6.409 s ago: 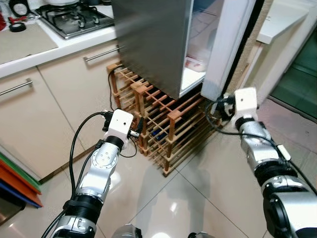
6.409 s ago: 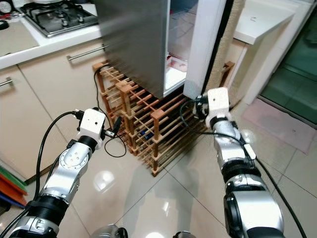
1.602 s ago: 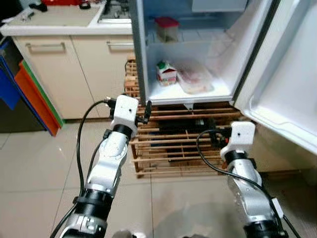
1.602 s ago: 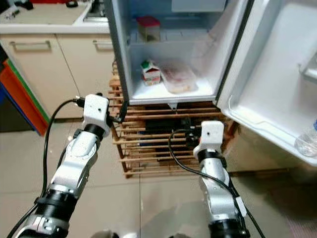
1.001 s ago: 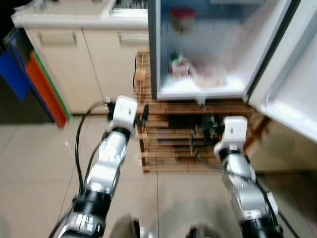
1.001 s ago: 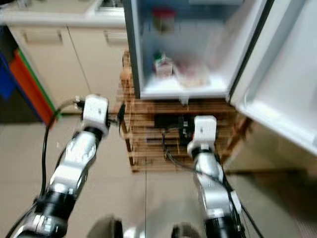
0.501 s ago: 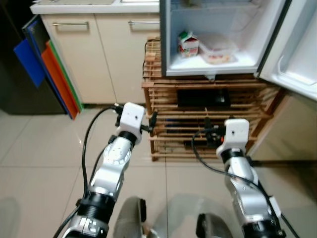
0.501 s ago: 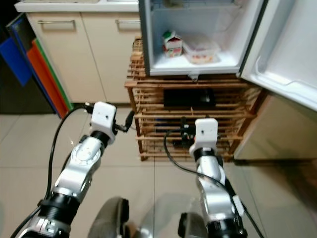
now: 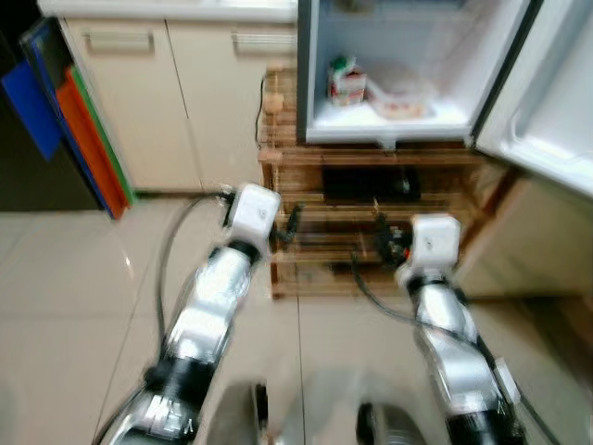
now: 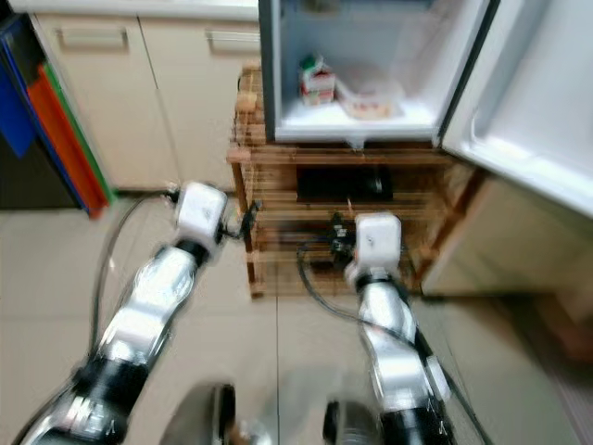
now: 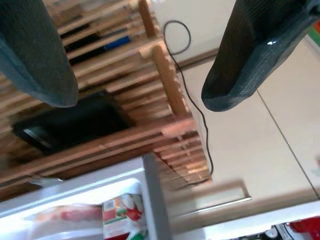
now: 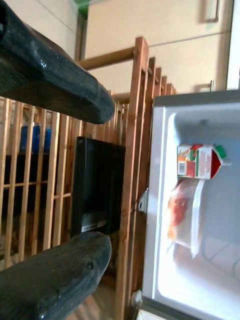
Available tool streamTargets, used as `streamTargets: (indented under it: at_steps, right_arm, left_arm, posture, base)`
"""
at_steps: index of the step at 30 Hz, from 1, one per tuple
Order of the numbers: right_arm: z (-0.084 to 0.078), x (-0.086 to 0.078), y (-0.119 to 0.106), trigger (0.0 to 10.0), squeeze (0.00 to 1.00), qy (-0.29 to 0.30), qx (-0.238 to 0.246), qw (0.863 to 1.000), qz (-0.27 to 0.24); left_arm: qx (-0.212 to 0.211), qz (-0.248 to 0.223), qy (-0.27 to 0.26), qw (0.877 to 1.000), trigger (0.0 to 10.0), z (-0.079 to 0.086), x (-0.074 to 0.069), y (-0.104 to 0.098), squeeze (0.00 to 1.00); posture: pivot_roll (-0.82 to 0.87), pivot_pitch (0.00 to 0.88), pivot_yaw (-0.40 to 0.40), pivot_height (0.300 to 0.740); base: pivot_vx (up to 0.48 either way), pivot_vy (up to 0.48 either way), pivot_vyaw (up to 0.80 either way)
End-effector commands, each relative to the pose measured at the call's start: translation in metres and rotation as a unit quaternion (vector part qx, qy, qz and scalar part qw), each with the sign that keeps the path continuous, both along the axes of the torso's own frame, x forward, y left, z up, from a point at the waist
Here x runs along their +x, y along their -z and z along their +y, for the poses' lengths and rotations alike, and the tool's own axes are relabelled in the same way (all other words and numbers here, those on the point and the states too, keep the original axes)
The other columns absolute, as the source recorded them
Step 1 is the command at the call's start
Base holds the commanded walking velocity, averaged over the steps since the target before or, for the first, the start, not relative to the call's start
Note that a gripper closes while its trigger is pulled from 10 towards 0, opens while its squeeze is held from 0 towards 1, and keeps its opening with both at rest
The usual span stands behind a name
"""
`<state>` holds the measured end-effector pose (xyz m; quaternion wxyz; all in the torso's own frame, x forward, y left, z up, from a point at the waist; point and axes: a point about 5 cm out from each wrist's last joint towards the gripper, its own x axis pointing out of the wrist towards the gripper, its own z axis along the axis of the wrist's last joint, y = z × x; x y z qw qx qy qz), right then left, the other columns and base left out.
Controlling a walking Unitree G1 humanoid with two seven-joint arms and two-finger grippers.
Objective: Restocking fridge
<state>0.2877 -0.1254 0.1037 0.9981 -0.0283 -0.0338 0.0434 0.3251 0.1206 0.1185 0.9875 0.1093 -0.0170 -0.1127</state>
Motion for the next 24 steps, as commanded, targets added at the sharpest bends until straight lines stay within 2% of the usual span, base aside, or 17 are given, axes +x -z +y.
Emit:
streamTargets:
  at_steps: [1,5,16,22,24]
  right_arm:
    - [-0.013,-0.001,0.002,10.0,0.00,0.022,0.003,1.000,0.006]
    - [-0.014,-0.003,0.004,10.0,0.00,0.024,0.003,1.000,0.010]
    - [-0.019,-0.002,0.005,10.0,0.00,0.030,-0.003,0.999,0.012]
    - [-0.026,0.003,-0.014,10.0,0.00,0.069,-0.014,0.997,-0.045]
    - [-0.024,0.007,-0.021,10.0,0.00,0.063,-0.017,0.996,-0.057]
  left_arm:
    - [-0.009,0.000,0.020,1.000,10.0,-0.012,-0.001,-0.001,0.00]
    - [-0.012,-0.002,0.035,0.999,10.0,-0.019,-0.002,-0.002,0.00]
    - [-0.001,-0.022,0.060,0.998,10.0,-0.023,0.000,-0.010,0.00]
    - [0.006,-0.041,0.075,0.996,10.0,-0.025,-0.002,-0.014,0.00]
    - [0.000,-0.043,0.073,0.996,10.0,-0.024,-0.002,-0.015,0.00]
  posture:
    - [0.06,0.056,0.029,0.645]
    - [0.06,0.056,0.038,0.645]
    - [0.06,0.048,0.036,0.645]
    - [0.06,0.047,0.040,0.645]
    - [0.06,0.051,0.046,0.645]
  base:
    - [0.480,0.000,0.00]
    - [0.480,0.000,0.00]
    - [0.480,0.000,0.00]
    - [0.480,0.000,0.00]
    - [0.201,0.000,0.00]
